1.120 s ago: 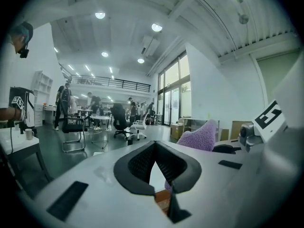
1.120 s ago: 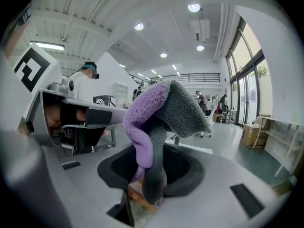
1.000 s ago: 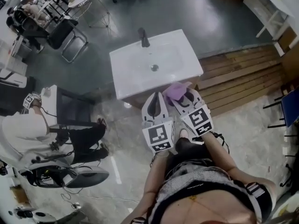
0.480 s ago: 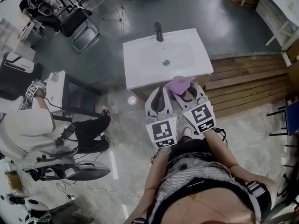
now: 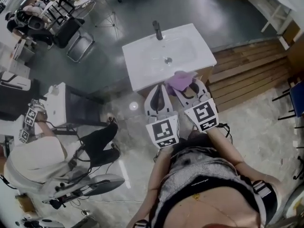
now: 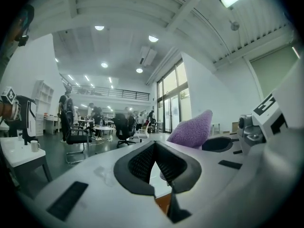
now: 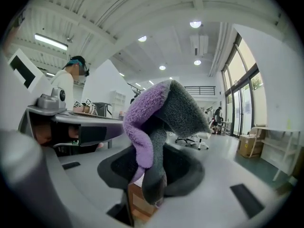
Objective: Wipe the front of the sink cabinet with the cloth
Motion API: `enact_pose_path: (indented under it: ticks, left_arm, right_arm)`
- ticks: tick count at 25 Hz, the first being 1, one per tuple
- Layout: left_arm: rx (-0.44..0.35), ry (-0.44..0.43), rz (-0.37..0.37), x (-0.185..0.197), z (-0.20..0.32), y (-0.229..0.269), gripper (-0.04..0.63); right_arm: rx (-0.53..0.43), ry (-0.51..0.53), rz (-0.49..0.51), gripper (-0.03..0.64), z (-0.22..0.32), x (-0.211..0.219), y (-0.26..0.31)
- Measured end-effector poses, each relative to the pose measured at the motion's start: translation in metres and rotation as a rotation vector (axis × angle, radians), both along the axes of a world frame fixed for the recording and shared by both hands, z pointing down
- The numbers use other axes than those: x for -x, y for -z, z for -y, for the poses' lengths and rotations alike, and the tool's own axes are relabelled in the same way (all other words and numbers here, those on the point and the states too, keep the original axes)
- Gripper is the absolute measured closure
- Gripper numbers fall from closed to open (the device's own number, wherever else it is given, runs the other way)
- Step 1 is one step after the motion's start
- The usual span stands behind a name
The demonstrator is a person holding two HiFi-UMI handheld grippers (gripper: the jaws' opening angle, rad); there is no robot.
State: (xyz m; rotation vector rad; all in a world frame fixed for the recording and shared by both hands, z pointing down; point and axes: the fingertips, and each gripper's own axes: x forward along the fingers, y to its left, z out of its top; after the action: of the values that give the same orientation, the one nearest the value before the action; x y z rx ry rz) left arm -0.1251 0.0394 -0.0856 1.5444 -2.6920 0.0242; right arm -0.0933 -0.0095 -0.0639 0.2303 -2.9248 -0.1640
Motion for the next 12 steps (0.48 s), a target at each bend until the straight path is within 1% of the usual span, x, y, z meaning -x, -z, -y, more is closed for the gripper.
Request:
enact_pose_path:
  ticks: [3,6,10,12]
  left_arm:
    - [-0.006,-0.033,0.021,0.0017,-0.0063,-0.0002,0.589]
    - [-0.006,-0.043,0.053,0.0066,-0.0097,-0.0010,0.589]
    - [0.006,-0.058,0.045,0.0090,-0.0101,-0.0070,0.589]
    - [0.003,-0.057,0.054,0.0077,-0.0077,-0.0048,0.589]
  right_arm:
    - [0.011,-0.027,0.025,0.433,-0.0096,0.0057,-0.0013]
    - [0.023,-0.051,0.045,0.433,-0.0125,0.0103,-0.0028]
    - [0.016,-0.070,0.054,0.433,-0.0121,0.0101,0.0017]
    - [0.012,-0.072,0.068,0.433,-0.0069,0.0089,0.0051]
